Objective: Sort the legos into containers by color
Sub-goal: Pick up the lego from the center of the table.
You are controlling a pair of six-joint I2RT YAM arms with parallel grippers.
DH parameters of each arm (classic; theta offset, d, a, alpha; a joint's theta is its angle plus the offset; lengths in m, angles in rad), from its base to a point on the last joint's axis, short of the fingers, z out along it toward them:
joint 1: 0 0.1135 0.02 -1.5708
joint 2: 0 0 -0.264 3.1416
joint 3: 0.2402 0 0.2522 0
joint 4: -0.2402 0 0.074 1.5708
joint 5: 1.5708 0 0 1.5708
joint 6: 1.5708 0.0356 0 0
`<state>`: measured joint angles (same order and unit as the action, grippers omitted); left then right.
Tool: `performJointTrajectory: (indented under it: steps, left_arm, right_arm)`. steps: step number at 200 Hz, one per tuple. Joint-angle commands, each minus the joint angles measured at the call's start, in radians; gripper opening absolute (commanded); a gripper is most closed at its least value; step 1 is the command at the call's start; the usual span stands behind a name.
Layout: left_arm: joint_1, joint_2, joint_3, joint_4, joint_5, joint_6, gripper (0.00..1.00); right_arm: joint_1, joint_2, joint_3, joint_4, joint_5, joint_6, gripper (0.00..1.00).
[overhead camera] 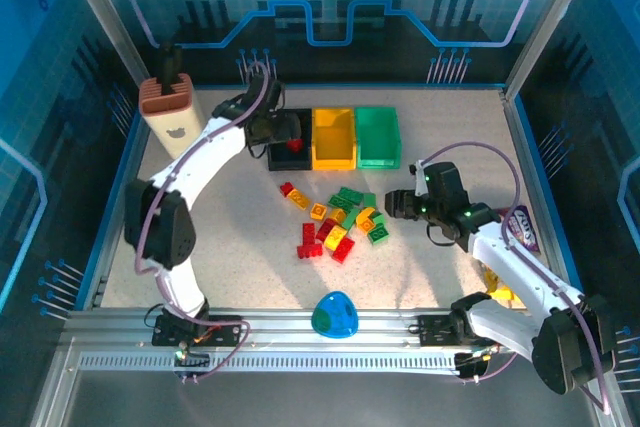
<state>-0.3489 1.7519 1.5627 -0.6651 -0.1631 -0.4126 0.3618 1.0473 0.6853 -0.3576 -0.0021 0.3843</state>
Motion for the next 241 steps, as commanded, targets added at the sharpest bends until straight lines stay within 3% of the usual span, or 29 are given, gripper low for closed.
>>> performJointTrajectory:
  steps: [1,72,150,202,241]
  left_arm:
    - [-0.022,-0.109,-0.153,0.063,0.031,-0.009,0.71]
    - [-0.028,-0.279,-0.615,0.235,0.109,-0.095,0.65]
    - [-0.077,-0.637,-0.918,0.322,0.102,-0.153,0.64]
    - [-0.083,-0.847,-1.019,0.267,0.1,-0.212,0.64]
    - [-0.086,-0.927,-1.04,0.229,0.076,-0.205,0.64]
  right_arm:
    - [0.047,0.018,0.047,-0.048,-0.021,-0.044,0.73]
    - [0.202,0.169,0.188,-0.132,0.002,-0.142,0.73]
    - [0.337,0.54,0.512,-0.239,-0.019,-0.211,0.73]
    - [0.398,0.812,0.739,-0.345,0.012,-0.235,0.71]
    - [0.419,0.93,0.821,-0.378,0.04,-0.235,0.69]
